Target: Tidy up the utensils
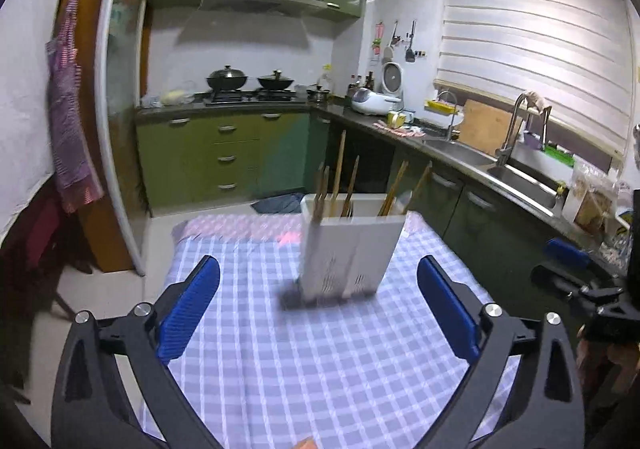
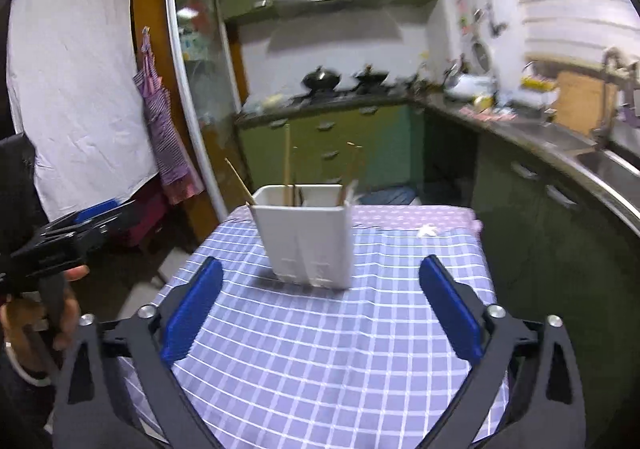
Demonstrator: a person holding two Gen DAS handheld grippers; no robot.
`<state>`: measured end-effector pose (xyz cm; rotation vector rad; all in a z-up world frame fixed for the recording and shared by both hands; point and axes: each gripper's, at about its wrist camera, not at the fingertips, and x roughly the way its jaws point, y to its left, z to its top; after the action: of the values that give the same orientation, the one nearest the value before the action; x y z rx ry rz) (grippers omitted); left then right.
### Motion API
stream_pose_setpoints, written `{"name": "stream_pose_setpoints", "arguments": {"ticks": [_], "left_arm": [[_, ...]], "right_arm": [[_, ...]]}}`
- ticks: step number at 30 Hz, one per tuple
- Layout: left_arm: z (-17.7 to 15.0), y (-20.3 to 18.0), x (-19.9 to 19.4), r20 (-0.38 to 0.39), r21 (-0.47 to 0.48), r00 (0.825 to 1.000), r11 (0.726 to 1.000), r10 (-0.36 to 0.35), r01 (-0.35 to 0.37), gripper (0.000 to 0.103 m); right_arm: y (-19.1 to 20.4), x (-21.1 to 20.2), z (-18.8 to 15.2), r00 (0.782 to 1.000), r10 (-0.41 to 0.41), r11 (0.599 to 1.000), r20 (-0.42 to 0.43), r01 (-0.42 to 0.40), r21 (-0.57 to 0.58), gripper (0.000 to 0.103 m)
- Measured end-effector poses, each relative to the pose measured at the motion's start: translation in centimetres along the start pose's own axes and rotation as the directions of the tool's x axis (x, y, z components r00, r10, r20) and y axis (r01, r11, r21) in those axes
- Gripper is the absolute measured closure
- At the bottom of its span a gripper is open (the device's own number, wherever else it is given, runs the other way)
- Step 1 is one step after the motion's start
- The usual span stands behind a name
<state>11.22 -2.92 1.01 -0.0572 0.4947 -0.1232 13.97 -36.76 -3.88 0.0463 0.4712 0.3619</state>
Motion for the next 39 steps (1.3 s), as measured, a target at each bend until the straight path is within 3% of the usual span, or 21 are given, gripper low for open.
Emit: {"name": "stream_pose_setpoints", "arguments": {"ticks": [4, 11, 16, 21, 26, 39], "left_arm": [[-2.4, 0.2, -3.8, 0.013, -0.021, 1.0, 1.0, 0.008, -0.008, 0.008], [-4.7, 0.5, -10.2, 0.05, -0.024, 0.997, 0.998, 0.052, -0.051, 0.007], [-5.7, 0.1, -12.0, 0.05, -0.03, 0.997, 0.998, 0.059, -0.058, 0.007], [-6.6, -0.2, -12.4, 0.031, -0.034, 0.998, 0.998, 0.05, -0.049, 0.007], [-7.0, -0.6, -12.9, 0.037, -0.03, 0.998, 0.998, 0.051, -0.05, 0.007], [-7.2, -0.3, -12.4, 0.026, -0.043, 0.999, 0.998, 0.04, -0.039, 0.007]], "right_arm": [[0.9, -3.5, -3.2, 1.0, -0.011, 1.0, 0.011, 0.011, -0.005, 0.005], [2.2, -11.3, -5.1, 0.995, -0.004, 1.0, 0.096, 0.004, -0.005, 0.005], [3.3, -14.4, -6.4, 0.994, -0.03, 0.999, 0.105, 0.033, -0.032, 0.005], [3.5, -15.4, -6.9, 0.994, 0.002, 1.0, 0.113, 0.0, -0.019, 0.005], [3.6, -16.2, -6.7, 0.989, -0.014, 1.0, 0.145, 0.016, -0.019, 0.005], [3.7, -14.8, -6.0, 0.992, -0.008, 1.0, 0.125, 0.01, -0.014, 0.005]]}}
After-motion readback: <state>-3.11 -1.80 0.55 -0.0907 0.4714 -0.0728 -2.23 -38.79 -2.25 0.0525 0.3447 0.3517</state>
